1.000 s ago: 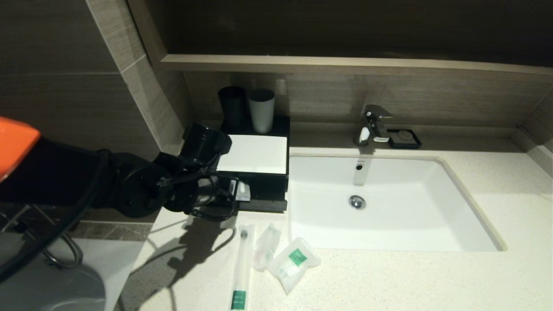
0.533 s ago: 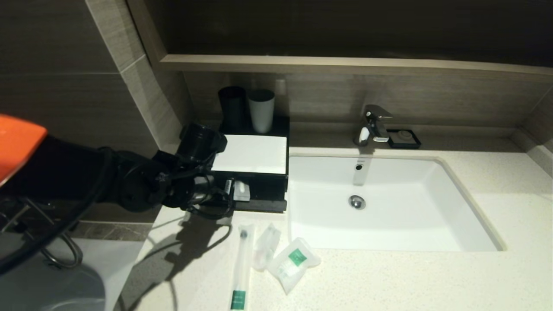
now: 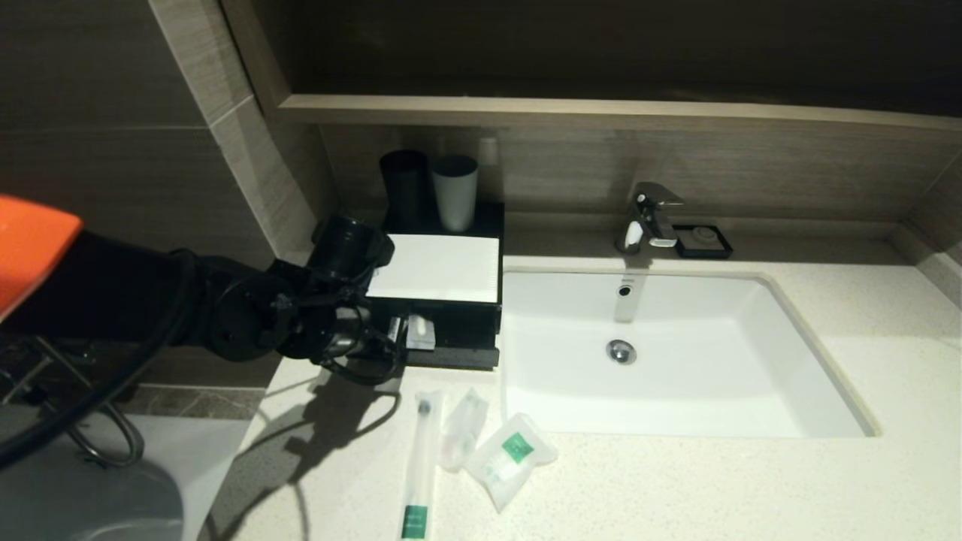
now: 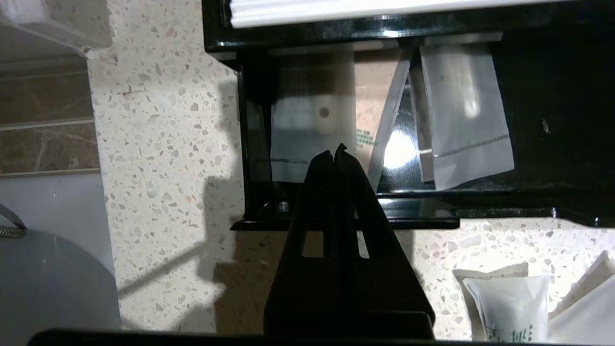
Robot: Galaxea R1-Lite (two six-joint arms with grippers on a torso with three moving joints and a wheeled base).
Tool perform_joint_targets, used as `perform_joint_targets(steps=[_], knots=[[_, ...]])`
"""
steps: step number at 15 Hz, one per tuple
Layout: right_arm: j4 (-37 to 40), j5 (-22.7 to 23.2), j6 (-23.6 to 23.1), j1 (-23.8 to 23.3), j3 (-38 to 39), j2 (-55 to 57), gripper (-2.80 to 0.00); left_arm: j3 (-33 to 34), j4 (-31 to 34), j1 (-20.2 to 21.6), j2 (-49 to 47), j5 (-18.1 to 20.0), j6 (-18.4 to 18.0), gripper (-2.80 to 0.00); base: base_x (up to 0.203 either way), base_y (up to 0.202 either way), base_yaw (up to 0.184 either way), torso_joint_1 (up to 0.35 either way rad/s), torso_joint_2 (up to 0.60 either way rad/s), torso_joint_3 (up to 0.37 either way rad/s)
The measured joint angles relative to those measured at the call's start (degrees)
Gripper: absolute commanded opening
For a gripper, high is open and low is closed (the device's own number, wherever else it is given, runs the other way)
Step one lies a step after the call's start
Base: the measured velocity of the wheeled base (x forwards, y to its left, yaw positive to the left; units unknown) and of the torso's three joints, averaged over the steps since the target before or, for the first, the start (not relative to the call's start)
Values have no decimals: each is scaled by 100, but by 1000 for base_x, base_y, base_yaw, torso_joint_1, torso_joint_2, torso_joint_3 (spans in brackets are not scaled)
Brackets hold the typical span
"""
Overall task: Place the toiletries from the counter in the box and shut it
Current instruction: Open the drawer
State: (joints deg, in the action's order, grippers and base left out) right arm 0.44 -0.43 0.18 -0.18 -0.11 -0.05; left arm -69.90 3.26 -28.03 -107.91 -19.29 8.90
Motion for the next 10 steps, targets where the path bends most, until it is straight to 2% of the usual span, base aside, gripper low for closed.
perform_joint_targets(steps=[10], knots=[[0,-1,-2,0,1,2,-280,33,454,-5,89,43,-10,-280,0,0,0,0,0,0]])
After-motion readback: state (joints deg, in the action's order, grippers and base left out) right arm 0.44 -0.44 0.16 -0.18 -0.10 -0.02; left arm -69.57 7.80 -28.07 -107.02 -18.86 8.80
